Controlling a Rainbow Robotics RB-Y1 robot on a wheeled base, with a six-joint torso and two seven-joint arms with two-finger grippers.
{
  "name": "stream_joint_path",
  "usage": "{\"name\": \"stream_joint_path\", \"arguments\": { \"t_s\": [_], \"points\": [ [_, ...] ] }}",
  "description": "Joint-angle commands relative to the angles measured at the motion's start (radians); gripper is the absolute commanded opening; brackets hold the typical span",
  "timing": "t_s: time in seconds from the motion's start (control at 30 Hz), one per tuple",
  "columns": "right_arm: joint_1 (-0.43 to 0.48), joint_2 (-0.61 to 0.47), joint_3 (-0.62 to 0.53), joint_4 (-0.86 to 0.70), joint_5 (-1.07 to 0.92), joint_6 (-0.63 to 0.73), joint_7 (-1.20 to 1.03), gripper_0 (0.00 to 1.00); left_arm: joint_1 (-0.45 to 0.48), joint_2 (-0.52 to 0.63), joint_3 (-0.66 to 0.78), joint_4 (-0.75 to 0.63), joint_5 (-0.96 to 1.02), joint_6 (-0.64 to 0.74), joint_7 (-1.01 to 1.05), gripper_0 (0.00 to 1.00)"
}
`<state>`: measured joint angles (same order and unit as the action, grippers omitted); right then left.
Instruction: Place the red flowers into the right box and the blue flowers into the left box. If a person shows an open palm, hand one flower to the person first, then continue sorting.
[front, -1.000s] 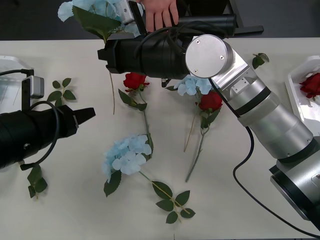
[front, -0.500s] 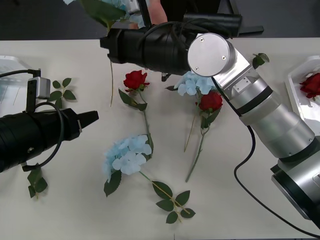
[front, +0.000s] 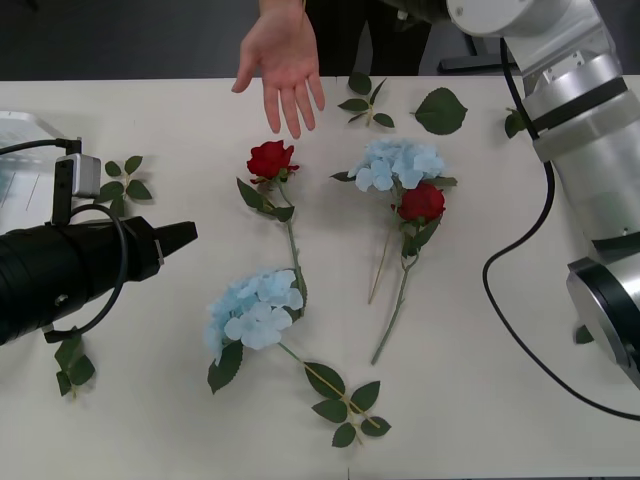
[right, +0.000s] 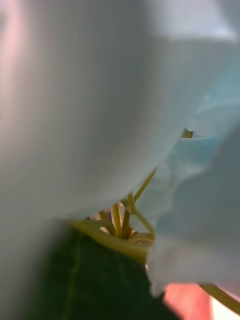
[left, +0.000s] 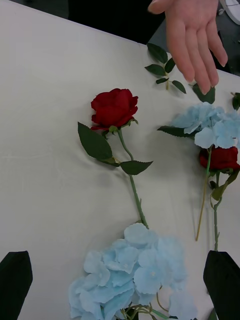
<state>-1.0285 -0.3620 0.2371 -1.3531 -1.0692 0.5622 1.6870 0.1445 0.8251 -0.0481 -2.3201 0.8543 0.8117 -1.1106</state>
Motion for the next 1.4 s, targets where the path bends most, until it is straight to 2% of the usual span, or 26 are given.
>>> {"name": "stream_joint_path", "arguments": {
  "t_s": [0.03,0.27,0.9,0.93,1.0,1.1,1.2,1.4],
  "points": [
    [-0.16,-0.003,-0.009,0.077,0.087,-0.054,0.057,0.0,0.018,-0.012,-0.007,-0.036,-0.009,-0.016,0.014,1.0],
    [-0.199,0.055,-0.005,0.124,0.195,-0.139,0.077,0.0,0.018,-0.012,-0.007,-0.036,-0.009,-0.016,0.014,1.0],
    [-0.197,0.061,0.011,0.123,0.19,-0.193,0.091,0.01,0.018,-0.012,-0.007,-0.036,-0.009,-0.016,0.014,1.0],
    [-0.197,0.061,0.011,0.124,0.189,-0.193,0.089,0.11,0.018,-0.012,-0.007,-0.036,-0.009,-0.016,0.014,1.0],
    [-0.197,0.061,0.013,0.124,0.181,-0.193,0.083,0.55,0.018,-0.012,-0.007,-0.036,-0.009,-0.016,0.014,1.0],
    [-0.197,0.06,0.014,0.124,0.173,-0.193,0.082,0.85,0.018,-0.012,-0.007,-0.036,-0.009,-0.016,0.014,1.0],
    [-0.197,0.061,0.016,0.123,0.163,-0.193,0.088,0.94,0.018,-0.012,-0.007,-0.036,-0.009,-0.016,0.014,1.0],
    [-0.197,0.06,0.022,0.123,0.15,-0.193,0.089,0.95,0.018,-0.012,-0.007,-0.036,-0.009,-0.016,0.014,1.0]
  ]
}}
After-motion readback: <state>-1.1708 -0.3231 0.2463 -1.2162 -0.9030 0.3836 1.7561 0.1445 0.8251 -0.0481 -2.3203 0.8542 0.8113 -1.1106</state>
